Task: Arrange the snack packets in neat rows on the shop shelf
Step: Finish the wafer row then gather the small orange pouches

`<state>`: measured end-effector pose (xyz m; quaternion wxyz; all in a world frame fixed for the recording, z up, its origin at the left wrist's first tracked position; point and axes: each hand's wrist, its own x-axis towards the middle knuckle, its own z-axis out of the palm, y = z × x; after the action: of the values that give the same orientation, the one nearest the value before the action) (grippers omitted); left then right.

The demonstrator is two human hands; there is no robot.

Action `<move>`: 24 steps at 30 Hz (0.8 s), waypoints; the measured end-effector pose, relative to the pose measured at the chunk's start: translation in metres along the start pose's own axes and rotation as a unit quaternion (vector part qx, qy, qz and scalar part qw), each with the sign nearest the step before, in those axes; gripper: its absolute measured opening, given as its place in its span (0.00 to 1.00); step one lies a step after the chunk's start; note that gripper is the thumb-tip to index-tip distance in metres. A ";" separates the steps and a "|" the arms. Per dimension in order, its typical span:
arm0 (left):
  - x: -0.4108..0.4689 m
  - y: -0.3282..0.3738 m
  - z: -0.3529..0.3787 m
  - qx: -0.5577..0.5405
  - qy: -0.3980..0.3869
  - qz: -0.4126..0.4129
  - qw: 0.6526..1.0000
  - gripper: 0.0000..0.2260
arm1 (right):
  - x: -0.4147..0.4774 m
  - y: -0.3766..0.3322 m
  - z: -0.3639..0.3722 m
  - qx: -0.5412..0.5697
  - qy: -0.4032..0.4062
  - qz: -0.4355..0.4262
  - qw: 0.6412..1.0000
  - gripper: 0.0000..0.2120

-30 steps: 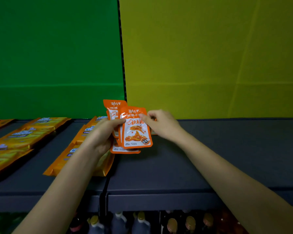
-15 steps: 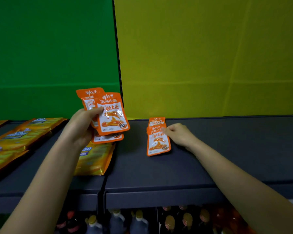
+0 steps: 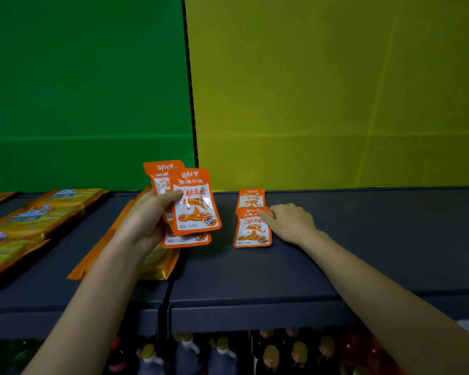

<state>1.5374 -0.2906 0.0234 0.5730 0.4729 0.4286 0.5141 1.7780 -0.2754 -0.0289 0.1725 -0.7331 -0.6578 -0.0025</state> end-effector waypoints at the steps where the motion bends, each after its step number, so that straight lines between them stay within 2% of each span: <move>1: -0.001 0.000 0.000 0.001 0.000 -0.002 1.000 0.03 | 0.000 0.000 0.000 -0.008 -0.002 -0.003 1.000 0.22; 5: -0.006 -0.002 0.002 -0.001 -0.004 -0.012 1.000 0.03 | -0.002 -0.001 -0.001 -0.044 -0.007 0.003 0.999 0.21; 8: -0.010 -0.005 0.003 0.003 -0.009 -0.019 1.000 0.03 | -0.010 -0.008 -0.012 -0.039 0.074 0.014 0.996 0.25; 10: -0.012 -0.007 0.005 0.014 -0.015 -0.022 1.000 0.02 | -0.019 -0.020 -0.020 0.029 0.113 -0.010 0.993 0.25; 13: -0.017 -0.011 0.011 0.014 -0.026 -0.031 0.999 0.00 | -0.031 -0.049 -0.031 0.160 0.065 -0.048 0.984 0.23; 17: -0.025 -0.013 0.023 -0.004 -0.042 -0.012 0.999 0.03 | -0.037 -0.071 -0.030 0.207 0.031 -0.091 0.974 0.19; 21: -0.026 -0.010 0.020 -0.043 -0.025 -0.003 0.999 0.06 | -0.034 -0.062 -0.029 0.324 0.019 -0.089 0.942 0.16; 24: -0.022 -0.005 0.009 -0.055 -0.011 0.021 0.998 0.08 | -0.038 -0.045 -0.032 0.392 0.012 -0.049 0.919 0.16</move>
<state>1.5447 -0.3139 0.0202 0.5918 0.4557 0.3832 0.5434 1.7361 -0.3170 0.0039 0.4536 -0.5738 -0.6390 0.2379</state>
